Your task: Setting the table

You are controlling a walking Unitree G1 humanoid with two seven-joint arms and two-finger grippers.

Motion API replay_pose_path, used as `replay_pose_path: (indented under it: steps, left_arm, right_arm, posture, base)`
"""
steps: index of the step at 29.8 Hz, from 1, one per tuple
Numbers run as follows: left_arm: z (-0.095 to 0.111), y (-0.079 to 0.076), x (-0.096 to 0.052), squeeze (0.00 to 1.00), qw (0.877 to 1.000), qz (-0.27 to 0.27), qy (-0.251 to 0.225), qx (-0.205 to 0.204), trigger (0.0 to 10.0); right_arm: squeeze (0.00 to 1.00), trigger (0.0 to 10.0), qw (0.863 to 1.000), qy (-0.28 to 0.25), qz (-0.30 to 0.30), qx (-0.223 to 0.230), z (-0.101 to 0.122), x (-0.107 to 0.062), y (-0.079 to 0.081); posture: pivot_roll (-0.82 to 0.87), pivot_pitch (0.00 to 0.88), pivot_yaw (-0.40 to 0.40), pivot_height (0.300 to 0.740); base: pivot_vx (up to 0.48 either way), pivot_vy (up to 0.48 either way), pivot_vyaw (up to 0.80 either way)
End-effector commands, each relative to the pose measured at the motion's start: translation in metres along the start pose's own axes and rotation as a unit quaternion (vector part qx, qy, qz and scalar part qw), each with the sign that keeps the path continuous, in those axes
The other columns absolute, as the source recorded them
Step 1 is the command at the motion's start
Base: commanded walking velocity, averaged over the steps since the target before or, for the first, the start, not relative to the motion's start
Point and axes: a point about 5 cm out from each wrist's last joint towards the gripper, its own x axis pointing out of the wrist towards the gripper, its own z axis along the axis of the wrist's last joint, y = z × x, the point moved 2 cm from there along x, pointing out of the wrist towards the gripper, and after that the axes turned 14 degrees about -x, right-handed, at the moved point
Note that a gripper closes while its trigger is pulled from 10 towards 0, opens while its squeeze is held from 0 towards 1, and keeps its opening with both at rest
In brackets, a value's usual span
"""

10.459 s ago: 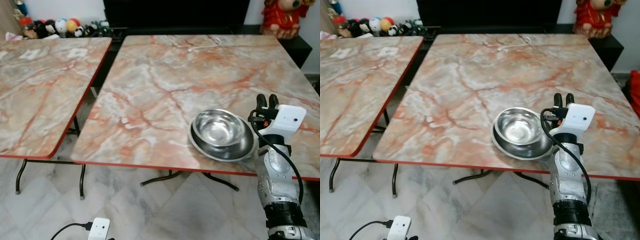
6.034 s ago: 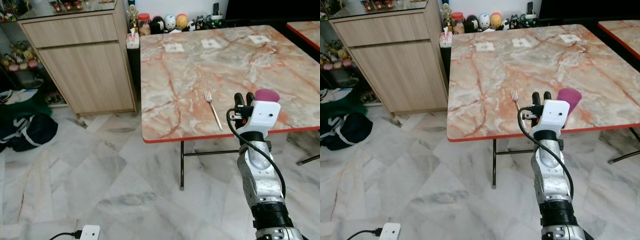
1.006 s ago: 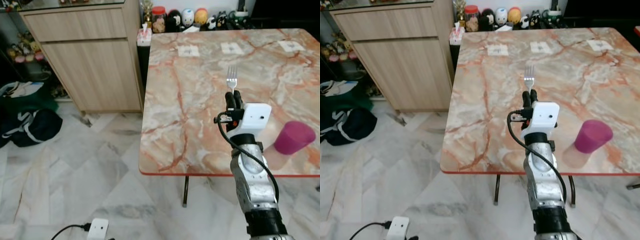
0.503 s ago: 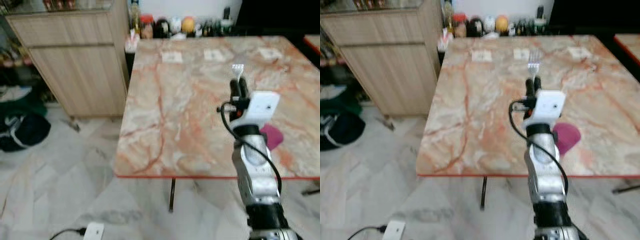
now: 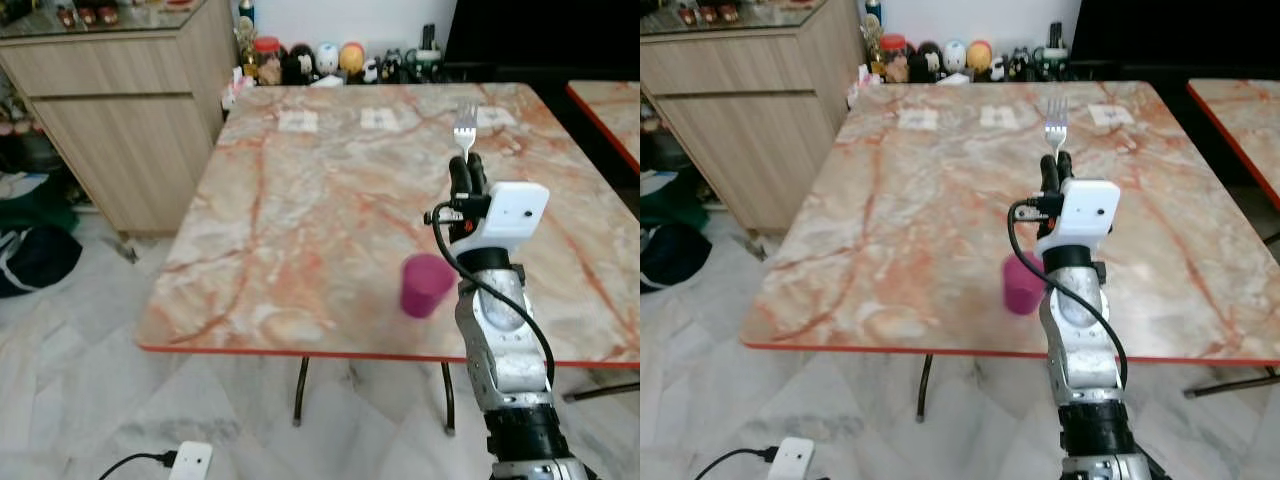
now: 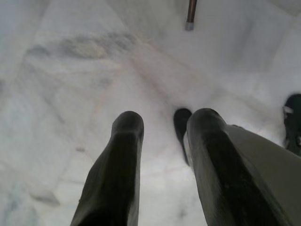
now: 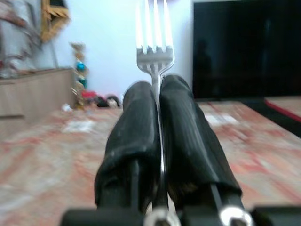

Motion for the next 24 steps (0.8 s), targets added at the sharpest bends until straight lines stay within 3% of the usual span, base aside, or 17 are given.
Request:
replay_pose_path:
  steps: [1, 24]
  left_arm:
    - [-0.0123, -0.0032, -0.0016, 0.0, 1.0, -0.003, 0.023, 0.008, 10.0]
    - [-0.0124, -0.0012, -0.0019, 0.0, 1.0, 0.0, 0.022, 0.002, 10.0]
  right_arm:
    - [0.0, 10.0, 1.0, -0.008, -0.013, 0.001, 0.0048, 0.0012, -0.0062]
    - [0.0, 10.0, 1.0, 0.0, -0.029, -0.007, 0.0042, 0.0073, -0.0116]
  posture:
    - [-0.08, 0.029, 0.042, 0.74]
    - [-0.09, 0.096, 0.051, 0.74]
  base:
    - [0.0, -0.435, 0.0]
    - [0.0, -0.434, 0.0]
